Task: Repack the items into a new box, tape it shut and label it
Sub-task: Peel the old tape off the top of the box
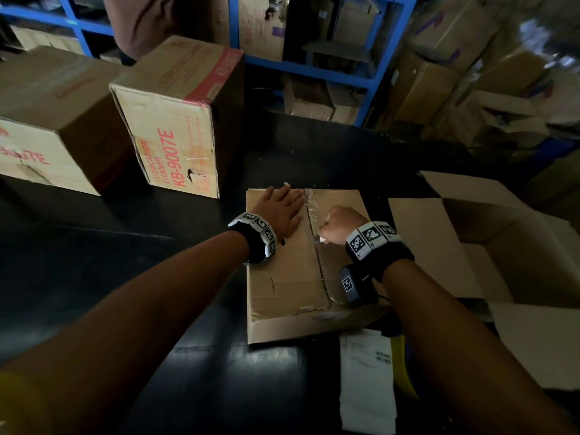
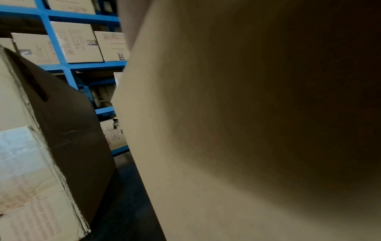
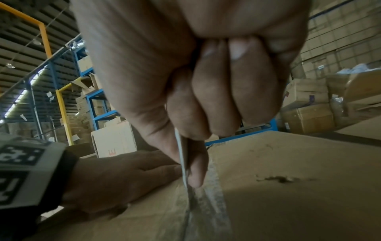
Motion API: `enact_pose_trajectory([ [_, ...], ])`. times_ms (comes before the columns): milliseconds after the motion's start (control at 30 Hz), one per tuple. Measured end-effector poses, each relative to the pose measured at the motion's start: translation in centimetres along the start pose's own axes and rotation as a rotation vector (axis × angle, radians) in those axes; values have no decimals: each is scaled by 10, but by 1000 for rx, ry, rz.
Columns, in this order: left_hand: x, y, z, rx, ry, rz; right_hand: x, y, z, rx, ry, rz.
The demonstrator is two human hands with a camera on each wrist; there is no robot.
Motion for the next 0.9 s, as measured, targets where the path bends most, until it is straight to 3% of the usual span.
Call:
enact_pose_trajectory([
  [133,-13,5,-12,2,33,-41,-21,9,-2,43,-23,5],
  [267,-56,38,-29,-60,110,58,-37,18,-1,53,-5,4],
  [433,-105,74,-17,-135,45,59,-53,23,13,50,21,-17],
  [900,-107,75,-13,-158,50,30,-97,46,41,94,40,-68],
])
Point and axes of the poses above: each hand's wrist, its own x-axis towards the middle knuckle, its own z-axis out of the palm, y = z × x, the point moved 10 cm from there along x, towards the middle knuckle, and after that the axes turned 12 degrees about x, right-handed, at the moved point
